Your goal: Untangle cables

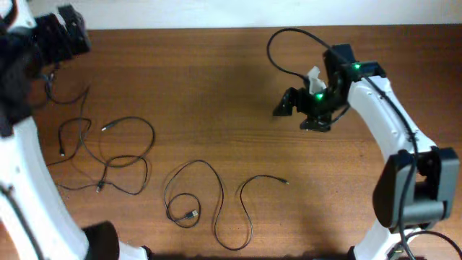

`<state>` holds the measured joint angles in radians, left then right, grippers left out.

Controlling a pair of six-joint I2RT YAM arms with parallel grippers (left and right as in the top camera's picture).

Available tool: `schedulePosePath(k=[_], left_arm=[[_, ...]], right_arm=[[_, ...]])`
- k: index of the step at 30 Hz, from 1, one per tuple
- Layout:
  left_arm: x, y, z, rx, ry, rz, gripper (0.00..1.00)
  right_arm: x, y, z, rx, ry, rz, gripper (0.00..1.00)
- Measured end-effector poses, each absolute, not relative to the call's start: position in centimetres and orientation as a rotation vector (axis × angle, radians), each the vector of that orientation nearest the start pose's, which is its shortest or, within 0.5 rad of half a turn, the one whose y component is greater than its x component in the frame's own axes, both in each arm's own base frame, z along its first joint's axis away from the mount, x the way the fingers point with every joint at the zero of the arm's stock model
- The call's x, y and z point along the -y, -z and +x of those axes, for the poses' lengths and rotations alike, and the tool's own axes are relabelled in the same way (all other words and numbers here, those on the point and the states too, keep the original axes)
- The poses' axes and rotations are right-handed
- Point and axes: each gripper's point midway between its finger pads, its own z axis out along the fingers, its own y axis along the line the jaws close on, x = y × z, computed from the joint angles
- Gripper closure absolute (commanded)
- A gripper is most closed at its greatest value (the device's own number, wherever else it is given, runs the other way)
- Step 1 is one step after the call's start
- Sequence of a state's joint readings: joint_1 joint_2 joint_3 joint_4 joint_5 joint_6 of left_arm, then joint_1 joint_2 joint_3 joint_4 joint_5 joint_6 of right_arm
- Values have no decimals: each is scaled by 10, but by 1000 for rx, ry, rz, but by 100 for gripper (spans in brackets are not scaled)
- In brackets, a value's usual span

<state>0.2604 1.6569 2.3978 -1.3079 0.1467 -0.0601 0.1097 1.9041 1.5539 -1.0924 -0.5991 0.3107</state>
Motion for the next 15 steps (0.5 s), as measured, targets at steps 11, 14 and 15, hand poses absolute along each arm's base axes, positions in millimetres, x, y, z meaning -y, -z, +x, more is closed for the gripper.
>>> schedulePosePath(k=[11, 14, 15], left_arm=[[52, -292, 354, -2673, 233, -14, 1], [82, -223, 337, -2819, 251, 11, 1], [93, -201, 330, -2834, 264, 13, 1]], right_arm=[[-37, -192, 374, -2760, -811, 441, 1], [-32, -189, 375, -2767, -770, 448, 1], [-31, -189, 375, -2768, -758, 450, 1]])
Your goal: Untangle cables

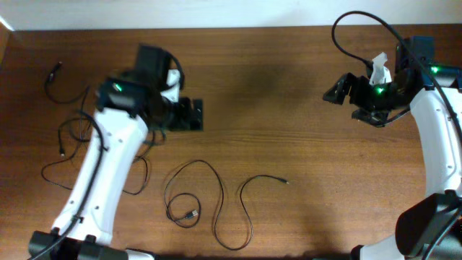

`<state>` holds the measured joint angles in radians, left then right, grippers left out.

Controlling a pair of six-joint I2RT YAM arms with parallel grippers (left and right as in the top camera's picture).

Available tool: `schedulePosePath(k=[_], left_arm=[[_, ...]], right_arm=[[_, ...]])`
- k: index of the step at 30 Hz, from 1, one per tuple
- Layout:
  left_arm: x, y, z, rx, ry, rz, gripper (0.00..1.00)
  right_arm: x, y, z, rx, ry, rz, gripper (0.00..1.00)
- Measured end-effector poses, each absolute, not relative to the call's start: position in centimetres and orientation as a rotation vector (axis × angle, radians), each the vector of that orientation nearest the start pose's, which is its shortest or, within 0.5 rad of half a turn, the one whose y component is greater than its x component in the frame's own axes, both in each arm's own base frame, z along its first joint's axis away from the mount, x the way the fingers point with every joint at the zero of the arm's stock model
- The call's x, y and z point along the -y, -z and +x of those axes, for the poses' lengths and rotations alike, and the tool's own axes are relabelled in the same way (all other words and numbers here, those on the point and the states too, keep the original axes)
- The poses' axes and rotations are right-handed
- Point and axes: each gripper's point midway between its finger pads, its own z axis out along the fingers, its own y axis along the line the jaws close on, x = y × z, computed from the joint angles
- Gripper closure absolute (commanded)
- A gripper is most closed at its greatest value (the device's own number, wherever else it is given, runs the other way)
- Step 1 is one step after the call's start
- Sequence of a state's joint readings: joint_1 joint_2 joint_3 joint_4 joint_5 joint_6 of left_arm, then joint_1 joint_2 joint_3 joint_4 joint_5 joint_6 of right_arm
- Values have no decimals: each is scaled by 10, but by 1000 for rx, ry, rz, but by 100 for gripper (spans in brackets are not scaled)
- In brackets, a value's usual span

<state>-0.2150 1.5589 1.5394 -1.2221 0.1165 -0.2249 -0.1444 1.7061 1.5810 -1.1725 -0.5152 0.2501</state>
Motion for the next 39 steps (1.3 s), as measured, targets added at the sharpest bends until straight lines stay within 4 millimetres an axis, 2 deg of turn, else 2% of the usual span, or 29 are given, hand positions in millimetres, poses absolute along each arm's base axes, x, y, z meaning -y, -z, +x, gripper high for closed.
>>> schedulePosePath(k=[2, 4, 11, 12, 14, 16, 18, 21, 22, 24, 28, 30, 32, 33, 39], left_arm=[[106, -168, 305, -2883, 275, 34, 1], [118, -148, 278, -2921, 287, 82, 0], [159, -88, 219, -3048, 381, 282, 17], [163, -78, 208, -3073, 387, 310, 27], [168, -60, 186, -3118, 391, 351, 31], [172, -50, 179, -3116, 396, 388, 36], [171, -37, 171, -3120, 384, 407, 46], [166, -22, 171, -3105, 359, 377, 49], [160, -12, 167, -3120, 335, 366, 53], [159, -7, 165, -3132, 320, 356, 57], [159, 2, 167, -3156, 301, 349, 60], [164, 3, 172, -3147, 317, 346, 71], [166, 3, 174, -3141, 322, 343, 93], [166, 4, 174, -3141, 322, 343, 100], [165, 3, 171, -3171, 305, 359, 100]], right_arm=[[-30, -188, 375, -2769, -744, 451, 1], [-28, -188, 376, -2767, -731, 452, 1], [-27, -188, 377, -2766, -725, 450, 1], [-27, -188, 377, -2766, -725, 450, 1], [-27, -188, 377, -2765, -725, 450, 1], [-28, -188, 377, -2766, -725, 451, 1], [-27, -188, 377, -2766, -725, 450, 1], [-28, -188, 377, -2766, -726, 450, 1], [-28, -188, 377, -2765, -726, 449, 1], [-27, -188, 377, -2766, -725, 450, 1], [-28, -188, 377, -2766, -726, 450, 1], [-28, -187, 376, -2767, -726, 451, 1], [-28, -187, 376, -2768, -726, 452, 1], [-28, -187, 376, -2768, -726, 452, 1], [-28, -187, 376, -2768, -726, 452, 1]])
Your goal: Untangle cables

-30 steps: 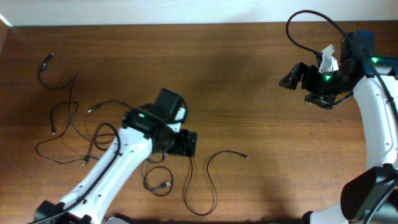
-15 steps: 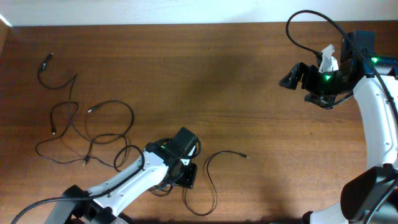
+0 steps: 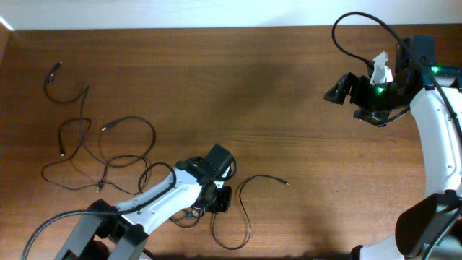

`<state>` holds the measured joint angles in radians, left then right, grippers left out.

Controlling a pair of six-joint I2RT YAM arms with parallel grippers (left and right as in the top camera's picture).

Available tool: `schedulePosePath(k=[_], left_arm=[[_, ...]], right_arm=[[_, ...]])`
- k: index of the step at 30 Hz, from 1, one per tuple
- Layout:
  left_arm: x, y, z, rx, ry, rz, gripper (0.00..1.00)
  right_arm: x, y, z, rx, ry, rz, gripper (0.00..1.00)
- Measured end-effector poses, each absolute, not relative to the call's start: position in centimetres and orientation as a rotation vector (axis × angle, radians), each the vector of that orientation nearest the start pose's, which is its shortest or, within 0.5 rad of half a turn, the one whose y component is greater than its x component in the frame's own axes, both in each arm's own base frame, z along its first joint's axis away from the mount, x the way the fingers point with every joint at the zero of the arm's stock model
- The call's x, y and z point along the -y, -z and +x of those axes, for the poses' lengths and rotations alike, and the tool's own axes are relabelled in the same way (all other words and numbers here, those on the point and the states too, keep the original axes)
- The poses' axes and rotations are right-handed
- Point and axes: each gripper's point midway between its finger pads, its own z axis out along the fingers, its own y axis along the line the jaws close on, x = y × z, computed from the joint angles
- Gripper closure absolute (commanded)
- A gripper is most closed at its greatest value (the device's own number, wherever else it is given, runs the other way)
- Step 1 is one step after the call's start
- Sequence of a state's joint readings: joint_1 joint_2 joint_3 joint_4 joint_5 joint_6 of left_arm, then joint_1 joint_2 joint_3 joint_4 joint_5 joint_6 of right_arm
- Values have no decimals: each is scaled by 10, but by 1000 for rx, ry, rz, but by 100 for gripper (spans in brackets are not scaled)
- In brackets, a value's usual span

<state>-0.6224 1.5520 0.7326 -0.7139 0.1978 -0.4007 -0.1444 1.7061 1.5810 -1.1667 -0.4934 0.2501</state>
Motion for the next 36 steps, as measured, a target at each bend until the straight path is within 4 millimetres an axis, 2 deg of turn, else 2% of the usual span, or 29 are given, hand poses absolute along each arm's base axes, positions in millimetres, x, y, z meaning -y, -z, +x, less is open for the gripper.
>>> schedulePosePath(k=[2, 3, 4, 5, 6, 7, 8, 9, 10, 12, 13, 15, 16, 17, 18, 19, 22, 24, 27, 28, 29, 30, 31, 36], left_arm=[[167, -7, 177, -3180, 295, 405, 100], [171, -19, 186, -3172, 300, 421, 100], [177, -37, 203, -3140, 322, 439, 100], [190, -72, 243, -3020, 381, 449, 100], [198, -104, 273, -2914, 421, 454, 100], [202, -140, 305, -2795, 443, 454, 100], [201, -169, 330, -2699, 451, 434, 100], [193, -231, 376, -2498, 445, 374, 100], [172, -302, 419, -2274, 417, 289, 100], [129, -385, 456, -2016, 358, 173, 100], [100, -434, 472, -1843, 316, 111, 100], [48, -491, 485, -1629, 228, 23, 100], [25, -500, 488, -1589, 188, -12, 100], [6, -498, 493, -1588, 155, -45, 100], [-9, -484, 502, -1623, 132, -73, 100], [-18, -460, 515, -1687, 116, -99, 100], [-39, -364, 550, -1919, 52, -183, 100], [-56, -291, 569, -2072, -20, -241, 100], [-74, -210, 585, -2219, -88, -273, 100], [-77, -188, 587, -2260, -103, -275, 100], [-80, -166, 586, -2307, -113, -281, 94], [-81, -152, 585, -2340, -120, -285, 46], [-82, -148, 584, -2352, -129, -278, 1], [-94, -139, 570, -2408, -222, -313, 1]], right_arm=[[-28, -187, 376, -2768, -726, 452, 1], [-28, -187, 376, -2768, -726, 452, 1], [-28, -187, 376, -2769, -726, 452, 1], [-28, -187, 376, -2770, -726, 452, 1], [-27, -187, 376, -2768, -724, 451, 1], [-28, -187, 376, -2770, -725, 452, 1], [-28, -187, 376, -2771, -726, 453, 1], [-28, -187, 375, -2773, -727, 454, 1], [-28, -187, 375, -2775, -727, 455, 1], [-28, -187, 375, -2774, -727, 456, 1], [-28, -187, 375, -2775, -726, 455, 1], [-28, -187, 374, -2776, -727, 455, 1], [-28, -187, 374, -2776, -727, 457, 1], [-28, -187, 374, -2776, -727, 457, 1], [-28, -187, 374, -2776, -727, 456, 1], [-28, -187, 374, -2776, -727, 456, 1], [-28, -186, 373, -2780, -728, 458, 1], [-28, -186, 373, -2783, -729, 460, 1], [-28, -186, 372, -2787, -729, 462, 1], [-28, -186, 371, -2789, -729, 463, 1], [-28, -186, 371, -2791, -730, 465, 1], [-28, -186, 371, -2790, -730, 464, 1], [-28, -186, 371, -2790, -729, 464, 1], [-28, -186, 371, -2789, -730, 464, 1]])
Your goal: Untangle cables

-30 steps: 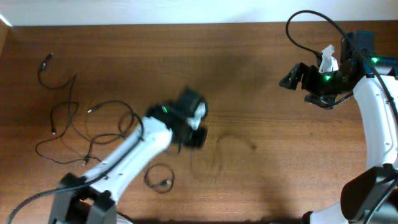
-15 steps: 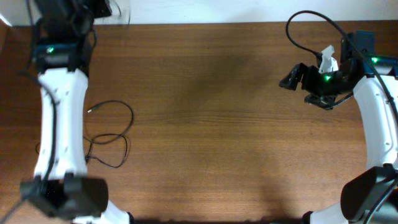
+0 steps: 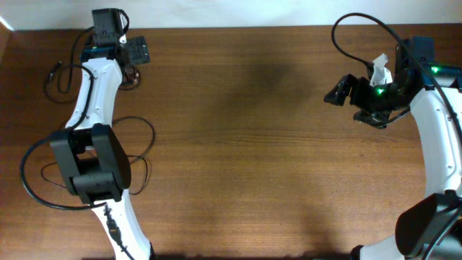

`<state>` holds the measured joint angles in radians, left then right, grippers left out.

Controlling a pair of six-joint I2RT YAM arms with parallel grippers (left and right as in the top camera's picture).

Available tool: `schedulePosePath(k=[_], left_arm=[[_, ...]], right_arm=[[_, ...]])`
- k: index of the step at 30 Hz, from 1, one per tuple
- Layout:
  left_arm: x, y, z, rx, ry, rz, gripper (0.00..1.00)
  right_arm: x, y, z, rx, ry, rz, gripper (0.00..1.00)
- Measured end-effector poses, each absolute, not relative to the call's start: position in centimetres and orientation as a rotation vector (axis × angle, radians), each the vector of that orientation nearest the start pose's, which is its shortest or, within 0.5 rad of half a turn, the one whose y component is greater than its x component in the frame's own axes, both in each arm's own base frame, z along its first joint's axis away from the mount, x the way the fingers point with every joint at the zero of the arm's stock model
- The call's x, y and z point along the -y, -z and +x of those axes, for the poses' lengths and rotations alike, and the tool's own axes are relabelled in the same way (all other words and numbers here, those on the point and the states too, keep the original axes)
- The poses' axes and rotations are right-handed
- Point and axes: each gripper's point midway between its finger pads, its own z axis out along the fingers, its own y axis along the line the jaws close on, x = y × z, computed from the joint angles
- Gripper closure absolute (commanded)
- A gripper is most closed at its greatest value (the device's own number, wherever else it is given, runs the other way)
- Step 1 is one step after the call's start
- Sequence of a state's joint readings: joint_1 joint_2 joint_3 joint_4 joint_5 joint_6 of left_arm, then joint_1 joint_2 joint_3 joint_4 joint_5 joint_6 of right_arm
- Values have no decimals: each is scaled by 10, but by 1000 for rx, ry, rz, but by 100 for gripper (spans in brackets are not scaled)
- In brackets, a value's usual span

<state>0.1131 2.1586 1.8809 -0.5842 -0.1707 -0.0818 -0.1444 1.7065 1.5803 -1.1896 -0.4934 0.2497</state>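
Note:
A tangle of thin black cables (image 3: 141, 124) lies at the table's left, partly hidden under my left arm. One short end (image 3: 53, 73) lies at the far left corner. My left gripper (image 3: 138, 52) is at the far left edge, and a small dark bunch of cable (image 3: 129, 76) sits right beneath it, seemingly held. My right gripper (image 3: 333, 94) hovers at the far right, jaws apart, with nothing in them.
The brown wooden table (image 3: 245, 144) ends at a white wall along the top. My left arm's base (image 3: 90, 162) covers part of the tangle. Each arm's own thick black lead loops near it, the right one at the far right (image 3: 357, 18).
My left gripper was low at the front middle, over the separate looped cable. Now it is at the far left corner. That cable is gone from the front, and a bunch sits at the gripper.
My right gripper was near the far middle, then drew back to the right and has stayed there. My left arm was off at the left, then over the tangle's right side, then at the front cable. Now it is at the far left with that cable off the front.

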Motion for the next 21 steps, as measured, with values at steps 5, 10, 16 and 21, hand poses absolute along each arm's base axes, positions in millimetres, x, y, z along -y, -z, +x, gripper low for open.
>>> schedulePosePath(k=[5, 10, 16, 21], left_arm=[[-95, -170, 548, -2458, -243, -321, 1], [-83, -331, 502, -2195, -179, -296, 1], [-49, -446, 389, -2029, -44, -215, 1], [-40, -464, 351, -2004, -16, -194, 1]], right_arm=[[-28, -186, 371, -2790, -725, 464, 1], [-28, -184, 368, -2804, -726, 473, 1], [-31, -204, 349, -2802, -693, 378, 1], [-47, -278, 298, -2630, -557, 151, 1]])
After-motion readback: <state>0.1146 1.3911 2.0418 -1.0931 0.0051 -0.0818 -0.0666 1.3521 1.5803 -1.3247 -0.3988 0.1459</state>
